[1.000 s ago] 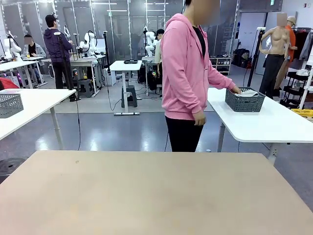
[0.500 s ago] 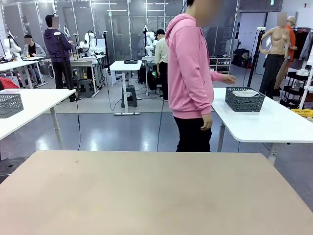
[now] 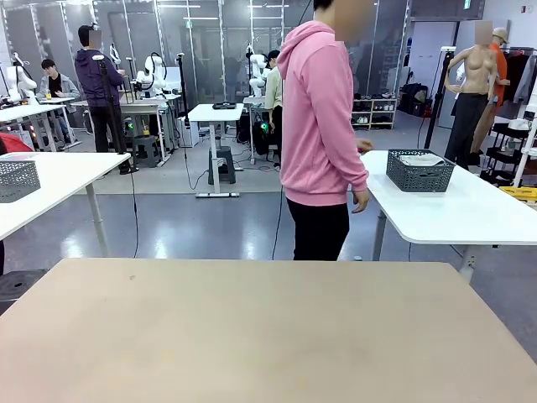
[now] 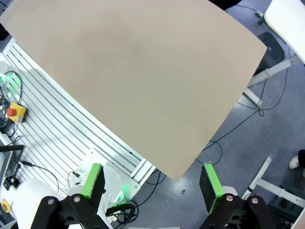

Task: Fold the towels and place them in the basket.
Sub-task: Stack the folded Towel with hook on the right side of the table.

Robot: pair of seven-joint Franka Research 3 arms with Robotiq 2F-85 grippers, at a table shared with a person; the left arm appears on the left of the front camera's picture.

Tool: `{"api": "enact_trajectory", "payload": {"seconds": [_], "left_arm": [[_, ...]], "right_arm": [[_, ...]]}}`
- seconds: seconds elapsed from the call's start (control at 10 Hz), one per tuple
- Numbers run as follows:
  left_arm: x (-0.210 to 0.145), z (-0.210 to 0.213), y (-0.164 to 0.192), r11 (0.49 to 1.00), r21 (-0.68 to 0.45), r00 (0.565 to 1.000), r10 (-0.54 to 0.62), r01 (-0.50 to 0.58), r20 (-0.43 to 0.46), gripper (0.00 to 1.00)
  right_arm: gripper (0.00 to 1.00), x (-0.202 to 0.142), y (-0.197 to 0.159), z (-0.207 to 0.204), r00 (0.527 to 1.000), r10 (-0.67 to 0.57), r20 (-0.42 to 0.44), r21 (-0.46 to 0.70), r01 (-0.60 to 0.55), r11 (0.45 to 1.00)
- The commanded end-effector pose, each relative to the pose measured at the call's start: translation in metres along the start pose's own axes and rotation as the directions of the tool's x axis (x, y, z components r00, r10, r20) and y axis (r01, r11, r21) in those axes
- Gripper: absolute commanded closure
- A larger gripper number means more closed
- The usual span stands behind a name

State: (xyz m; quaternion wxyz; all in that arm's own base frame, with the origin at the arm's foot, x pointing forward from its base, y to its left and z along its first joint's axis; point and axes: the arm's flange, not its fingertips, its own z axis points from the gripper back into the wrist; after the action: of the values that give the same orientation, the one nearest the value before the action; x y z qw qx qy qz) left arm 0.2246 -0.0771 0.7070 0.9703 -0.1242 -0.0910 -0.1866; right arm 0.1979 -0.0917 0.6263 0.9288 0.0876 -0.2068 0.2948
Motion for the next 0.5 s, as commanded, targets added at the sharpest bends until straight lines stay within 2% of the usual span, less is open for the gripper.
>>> {"api": "enact_trajectory", "payload": {"seconds": [0.0, 0.4], "left_arm": [[-0.0019, -0.0011, -0.0004, 1.0, -0.005, 1.0, -0.018, 0.018, -0.001, 0.0], [-0.0019, -0.0011, -0.0004, 1.0, -0.005, 1.0, -0.018, 0.018, -0.001, 0.0]], "right_arm": [[0.0, 0.0007, -0.0004, 0.0003, 1.0, -0.011, 0.003, 0.005, 0.011, 1.0], [0.0, 0.0007, -0.0004, 0.0003, 1.0, -0.011, 0.003, 0.005, 0.011, 1.0]]}}
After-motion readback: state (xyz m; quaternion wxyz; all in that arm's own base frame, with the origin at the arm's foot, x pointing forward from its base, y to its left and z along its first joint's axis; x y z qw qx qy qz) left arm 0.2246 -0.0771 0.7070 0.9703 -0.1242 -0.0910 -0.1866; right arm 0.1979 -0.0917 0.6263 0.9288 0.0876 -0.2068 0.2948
